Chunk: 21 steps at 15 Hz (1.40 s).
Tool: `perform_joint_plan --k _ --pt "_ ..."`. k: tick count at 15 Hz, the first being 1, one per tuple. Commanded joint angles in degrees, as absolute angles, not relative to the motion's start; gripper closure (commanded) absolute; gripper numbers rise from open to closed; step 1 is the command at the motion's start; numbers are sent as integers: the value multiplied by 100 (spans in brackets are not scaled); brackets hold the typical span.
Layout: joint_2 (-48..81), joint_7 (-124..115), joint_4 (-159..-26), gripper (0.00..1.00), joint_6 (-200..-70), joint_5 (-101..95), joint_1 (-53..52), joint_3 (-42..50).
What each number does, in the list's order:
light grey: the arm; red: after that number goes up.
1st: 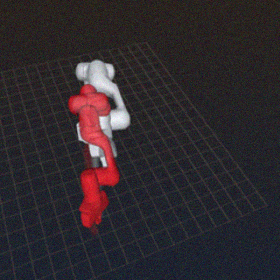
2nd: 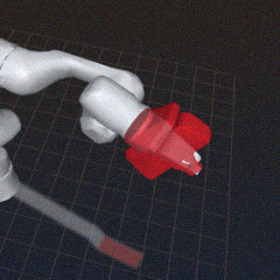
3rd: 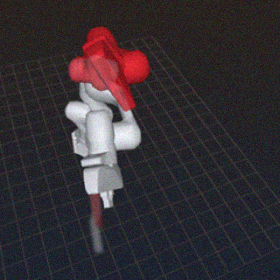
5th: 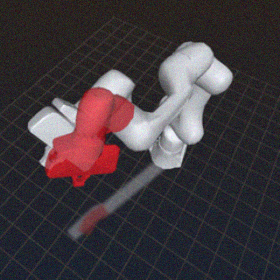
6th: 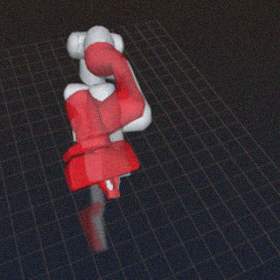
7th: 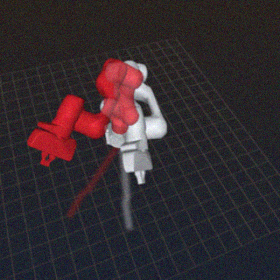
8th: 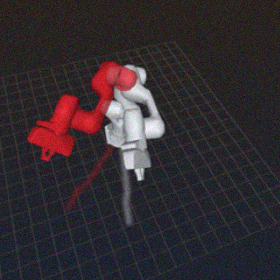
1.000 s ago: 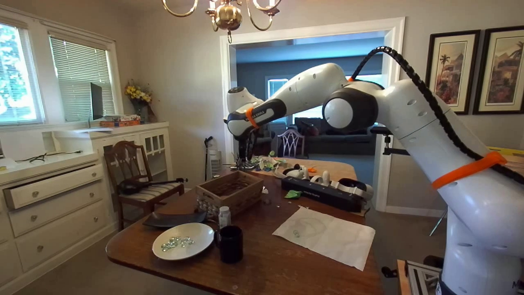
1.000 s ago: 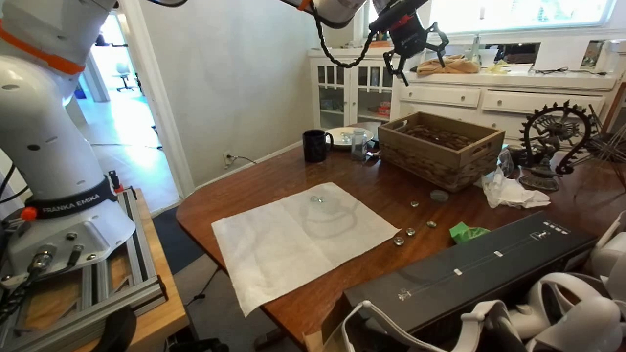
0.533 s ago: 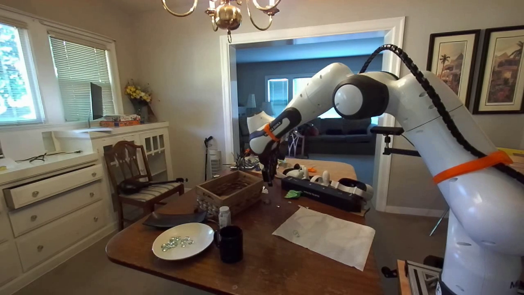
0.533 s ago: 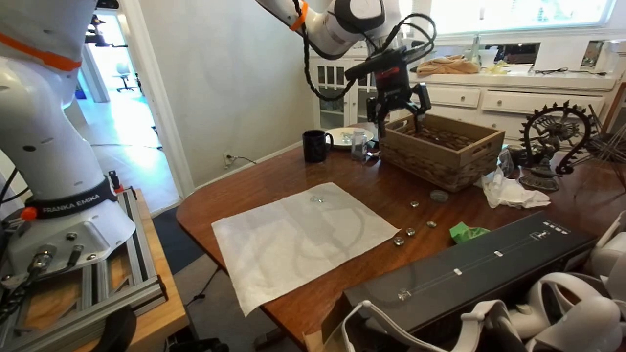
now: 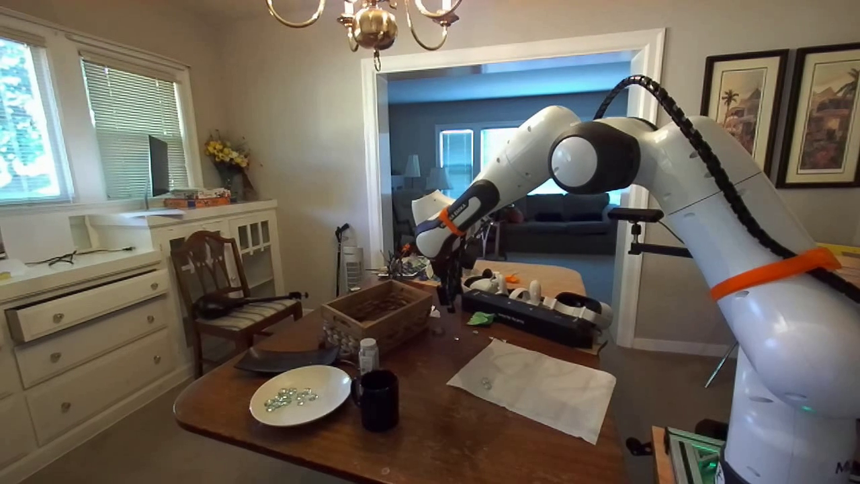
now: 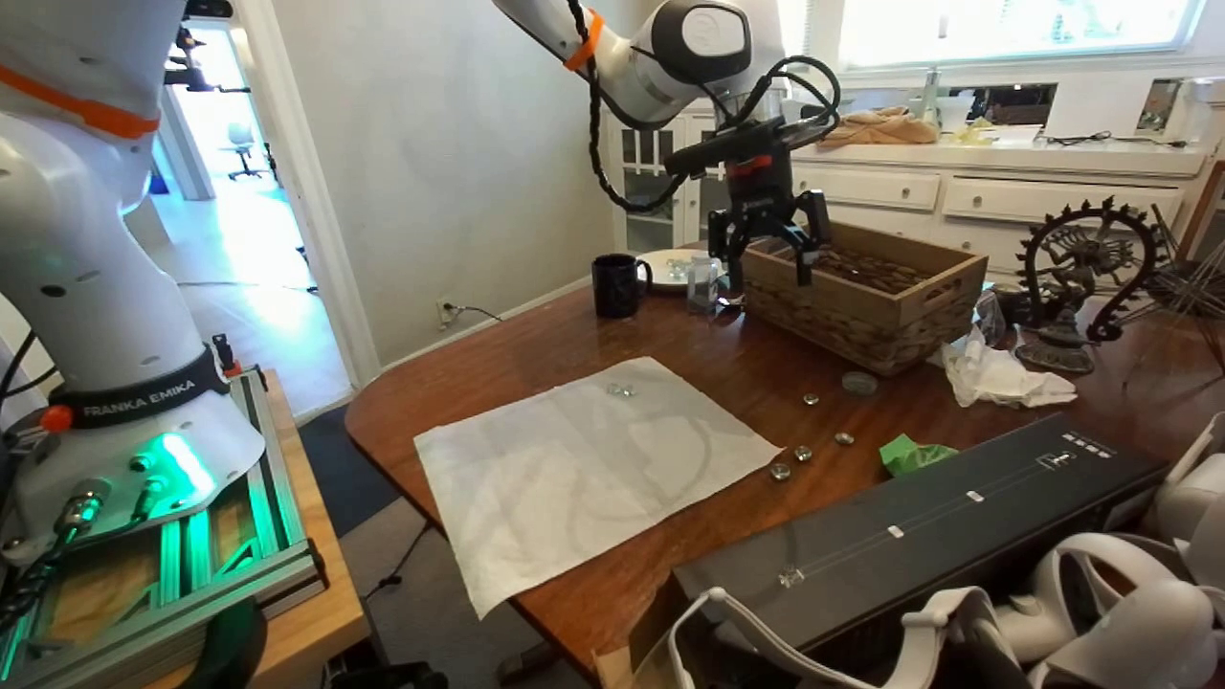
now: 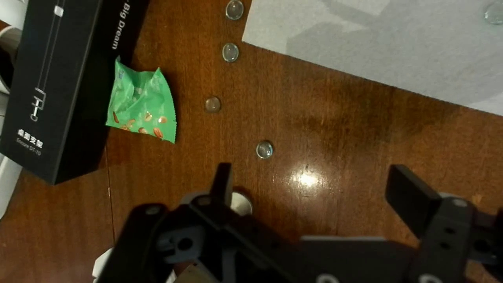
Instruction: Put the fork inside the basket then put the blocks inside the cup
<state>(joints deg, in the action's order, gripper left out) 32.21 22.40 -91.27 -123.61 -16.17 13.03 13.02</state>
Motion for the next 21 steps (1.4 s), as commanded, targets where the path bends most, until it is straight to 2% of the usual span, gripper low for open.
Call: perform_joint_plan --k 1,6,13,21 --pt "3635 2219 -8560 0 -11764 -1418 1501 1086" --pt "4144 2444 -8066 0 -11486 -741 2018 809" --pt "4216 3402 -8384 0 -12482 -47 2937 574" --pt "4479 3517 -8233 0 -13140 4 2956 393"
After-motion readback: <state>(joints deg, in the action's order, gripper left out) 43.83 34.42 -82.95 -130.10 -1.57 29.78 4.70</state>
